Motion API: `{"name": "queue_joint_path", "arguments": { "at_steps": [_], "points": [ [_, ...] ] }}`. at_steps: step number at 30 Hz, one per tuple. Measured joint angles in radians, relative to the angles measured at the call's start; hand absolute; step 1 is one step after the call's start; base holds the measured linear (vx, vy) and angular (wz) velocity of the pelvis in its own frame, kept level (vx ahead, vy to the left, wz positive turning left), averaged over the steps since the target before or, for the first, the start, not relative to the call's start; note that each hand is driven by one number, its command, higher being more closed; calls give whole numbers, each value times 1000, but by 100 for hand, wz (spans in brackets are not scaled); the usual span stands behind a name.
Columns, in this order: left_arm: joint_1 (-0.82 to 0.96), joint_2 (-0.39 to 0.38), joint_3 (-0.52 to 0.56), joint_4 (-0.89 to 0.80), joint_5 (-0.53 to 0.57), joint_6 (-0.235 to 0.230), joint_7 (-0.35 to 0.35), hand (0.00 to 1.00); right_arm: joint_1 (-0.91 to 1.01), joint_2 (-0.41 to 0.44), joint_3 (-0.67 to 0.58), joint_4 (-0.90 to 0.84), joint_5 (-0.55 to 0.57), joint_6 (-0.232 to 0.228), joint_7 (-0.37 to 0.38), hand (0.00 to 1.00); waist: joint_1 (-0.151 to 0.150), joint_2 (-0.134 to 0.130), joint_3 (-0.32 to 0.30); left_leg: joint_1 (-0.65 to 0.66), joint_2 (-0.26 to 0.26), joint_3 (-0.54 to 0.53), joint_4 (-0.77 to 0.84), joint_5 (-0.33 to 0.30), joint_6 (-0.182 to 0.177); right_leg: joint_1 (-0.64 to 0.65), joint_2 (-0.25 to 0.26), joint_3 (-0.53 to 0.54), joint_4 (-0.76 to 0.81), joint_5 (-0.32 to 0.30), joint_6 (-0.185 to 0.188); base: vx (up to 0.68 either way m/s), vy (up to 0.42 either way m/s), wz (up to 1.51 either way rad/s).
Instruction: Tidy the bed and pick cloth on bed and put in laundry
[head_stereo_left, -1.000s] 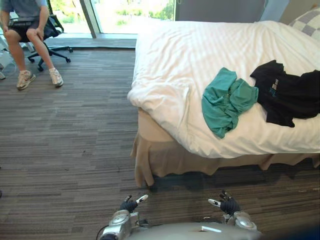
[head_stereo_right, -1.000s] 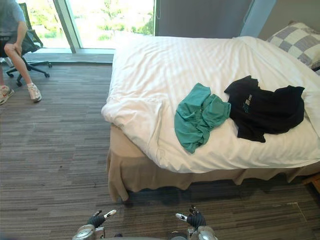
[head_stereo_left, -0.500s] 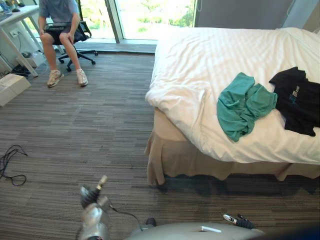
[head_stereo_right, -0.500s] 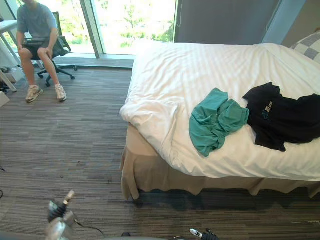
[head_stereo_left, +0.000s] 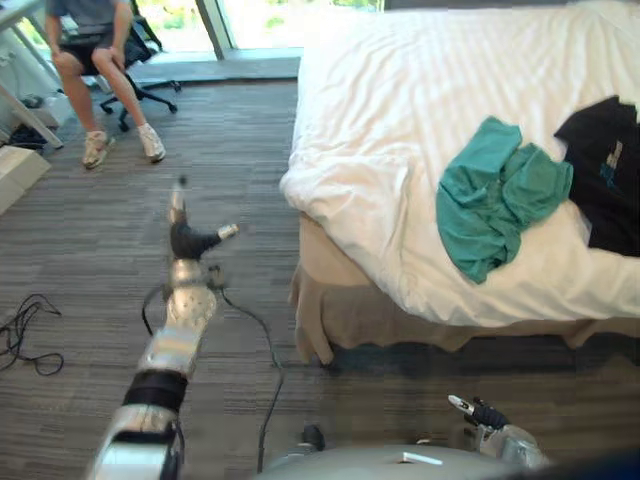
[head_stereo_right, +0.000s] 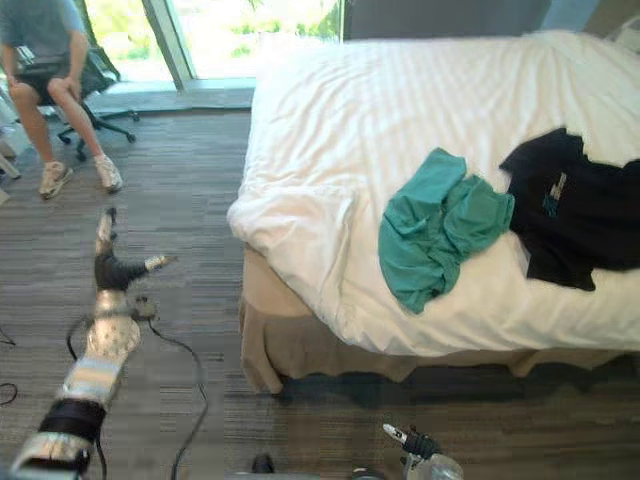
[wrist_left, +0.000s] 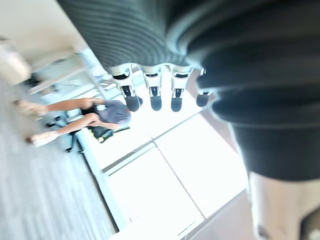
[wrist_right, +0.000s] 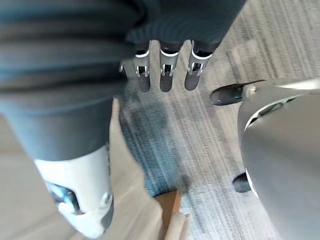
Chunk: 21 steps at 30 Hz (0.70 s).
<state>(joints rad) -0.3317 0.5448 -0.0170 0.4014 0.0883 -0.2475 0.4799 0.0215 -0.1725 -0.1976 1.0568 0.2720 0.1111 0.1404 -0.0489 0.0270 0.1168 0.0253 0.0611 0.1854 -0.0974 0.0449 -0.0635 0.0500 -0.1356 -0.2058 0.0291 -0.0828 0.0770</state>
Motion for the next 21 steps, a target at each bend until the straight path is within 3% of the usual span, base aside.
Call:
{"name": "queue_joint_path", "arguments": {
  "at_steps": [4,7,10,16,21],
  "points": [
    [-176,35,-27,100,23,1,34,0,-14,4,20,0,22,2,-20,0,-21,0,47,-37,7,13,1,8,5,-55,6,11,17,22,-5,-93,27,-10],
    [-295,38,-69,149,84,45,74,0,-24,3,19,0,22,-5,-31,0,-32,-2,77,-71,0,27,20,13,12,-102,-6,35,45,22,-5,-105,46,-12],
    [-385,80,-107,185,142,96,89,0,-19,6,22,1,21,-9,-39,0,-67,19,94,-78,-2,42,32,11,15,-121,-9,54,63,11,-3,-103,24,-14],
    [-539,99,-137,206,182,134,119,0,-13,-4,20,4,19,-33,-46,0,-99,64,125,-125,11,78,31,1,14,-212,2,100,128,-26,2,-74,-10,-17],
    [-669,98,-229,247,216,177,129,0,-34,-1,10,-1,25,-83,-52,0,-135,60,174,-186,10,92,47,20,15,-307,-2,125,196,-30,-9,90,-24,-4]
  ]
}}
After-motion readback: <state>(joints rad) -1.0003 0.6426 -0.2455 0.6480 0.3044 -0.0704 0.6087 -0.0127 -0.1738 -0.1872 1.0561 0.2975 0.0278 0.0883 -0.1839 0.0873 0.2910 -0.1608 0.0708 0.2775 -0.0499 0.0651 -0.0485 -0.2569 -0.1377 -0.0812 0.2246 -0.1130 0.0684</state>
